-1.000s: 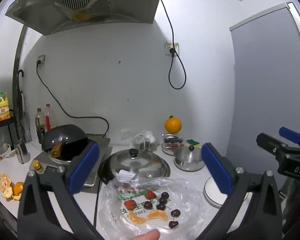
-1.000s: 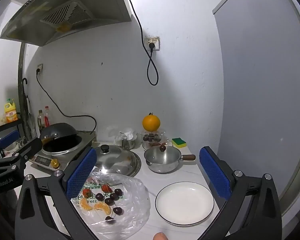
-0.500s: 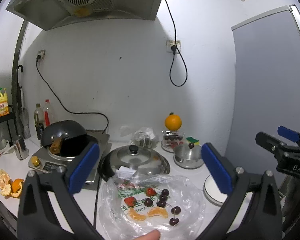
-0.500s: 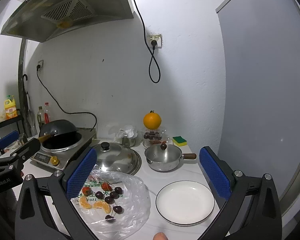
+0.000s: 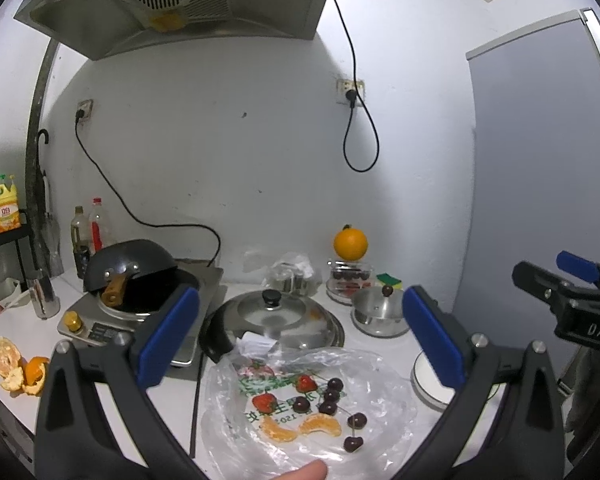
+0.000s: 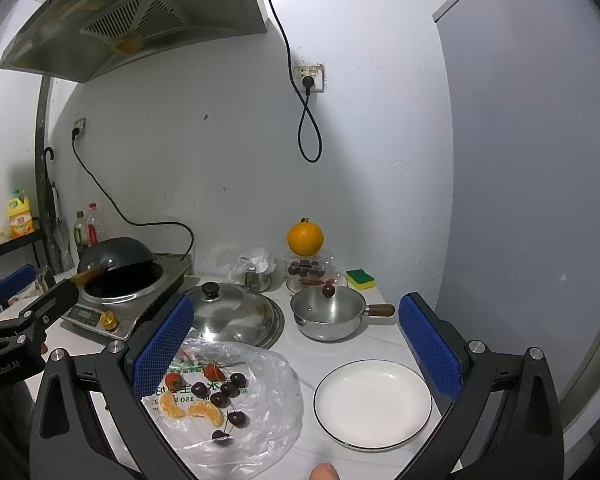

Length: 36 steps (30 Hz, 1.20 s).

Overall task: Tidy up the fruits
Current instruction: 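Move both tools toward the fruit on the clear plastic bag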

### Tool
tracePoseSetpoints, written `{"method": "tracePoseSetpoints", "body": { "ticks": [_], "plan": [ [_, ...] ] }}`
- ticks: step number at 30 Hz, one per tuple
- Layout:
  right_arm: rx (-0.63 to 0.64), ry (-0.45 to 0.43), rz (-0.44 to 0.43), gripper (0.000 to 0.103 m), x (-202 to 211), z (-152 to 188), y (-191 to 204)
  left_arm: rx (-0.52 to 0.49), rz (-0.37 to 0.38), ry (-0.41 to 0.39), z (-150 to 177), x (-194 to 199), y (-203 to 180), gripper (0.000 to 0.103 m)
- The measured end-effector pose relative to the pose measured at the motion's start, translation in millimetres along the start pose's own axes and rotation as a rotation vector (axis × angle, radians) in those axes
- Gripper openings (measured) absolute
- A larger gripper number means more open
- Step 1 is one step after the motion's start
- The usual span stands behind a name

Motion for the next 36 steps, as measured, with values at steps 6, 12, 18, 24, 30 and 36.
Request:
{"method": "tracePoseSetpoints", "body": {
  "ticks": [6, 12, 18, 24, 30, 36],
  "plan": [
    [0.006, 0.004, 0.001, 0.103, -1.4, 0.5, 1.1, -0.002, -0.014, -0.004, 3.1, -0.7, 1.5, 0.103],
    [0.013, 0.007, 0.0, 0.103, -2.1, 0.0, 3.2, 0.012, -0.012, 0.006, 2.4, -1.9, 6.9, 0.103],
    [0.014, 0.01, -0.003, 0.103, -4.1, -1.1, 4.3, 0.016, -0.014, 0.007, 2.3, -2.3, 10.3, 0.103],
    [0.021, 0.011, -0.004, 0.103, -5.7, -1.4, 7.7, 0.019, -0.007, 0.012, 4.0, -3.5, 12.6, 0.103],
    [0.02, 0.017, -0.009, 0.103, -7.2, -1.2, 8.7, 0.021, 0.001, 0.025, 5.7, -5.7, 12.4, 0.103],
    [0.022, 0.021, -0.018, 0.103, -10.3, -1.1, 11.9, 0.017, 0.0, 0.024, 3.0, -6.1, 11.1, 0.103]
  ]
}}
Point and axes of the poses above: each gripper's, at about its wrist camera, not at the fingertips, and x roughly against the way its jaws point, y to its left, z to its underside, the point moved 1 cm from there along -x, roughly the way its jaws point, and after that the axes turned 11 degrees about z, right-handed, at the moved point
